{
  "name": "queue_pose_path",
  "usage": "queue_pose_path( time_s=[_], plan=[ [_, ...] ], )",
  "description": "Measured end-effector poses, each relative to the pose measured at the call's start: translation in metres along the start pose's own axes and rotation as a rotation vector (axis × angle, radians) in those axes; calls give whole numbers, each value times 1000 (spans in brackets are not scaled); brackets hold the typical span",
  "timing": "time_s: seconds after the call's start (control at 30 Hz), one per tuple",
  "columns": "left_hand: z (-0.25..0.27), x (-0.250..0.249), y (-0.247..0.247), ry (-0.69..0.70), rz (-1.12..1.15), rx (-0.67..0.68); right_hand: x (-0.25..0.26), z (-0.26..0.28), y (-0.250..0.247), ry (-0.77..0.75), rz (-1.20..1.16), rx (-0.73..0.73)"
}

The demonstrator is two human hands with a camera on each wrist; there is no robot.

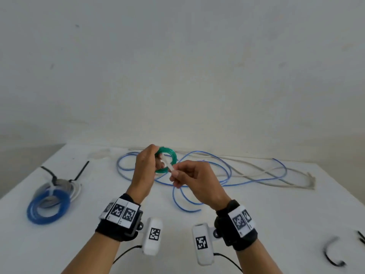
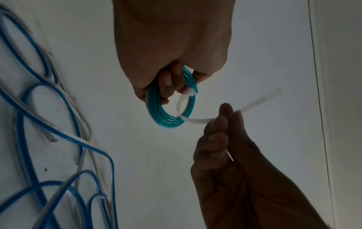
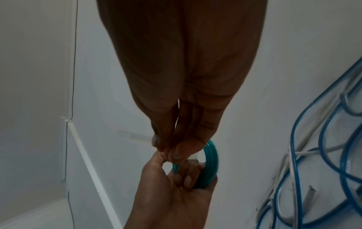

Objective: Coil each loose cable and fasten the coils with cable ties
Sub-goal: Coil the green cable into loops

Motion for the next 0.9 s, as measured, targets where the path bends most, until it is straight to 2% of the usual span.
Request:
queue_pose_path(
  time_s=[0.1, 0.17, 0.37, 0.47, 0.6, 0.77, 0.9],
  plan=[
    [-6, 2, -14, 5, 12, -57, -12, -14, 10, 5, 12, -9],
    [-6, 1, -21, 47, -57, -67, -17, -23, 13, 1, -6, -54],
    [0, -8, -22, 248, -240, 25, -18, -28, 19, -79, -92, -192],
    [-2, -7, -18, 236, -274, 53, -13, -25, 25, -142, -107, -187],
    [-4, -3, -23, 183, -232, 8, -5, -22, 26, -187, -118, -181],
    [-3, -15, -22, 272, -221, 61, -6, -19, 28, -91, -187, -111],
    [4, -28, -13, 366, -232, 160, -8, -21, 27, 16, -245, -29]
  ],
)
Point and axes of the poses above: each hand's wrist, its own z-axis away from the middle knuckle, its own y-axis out of the palm, x = y × z, the point moved 6 cm from there along -z, towards the middle knuckle, and after that the axes turned 8 degrees about y, right-handed, at the moved point
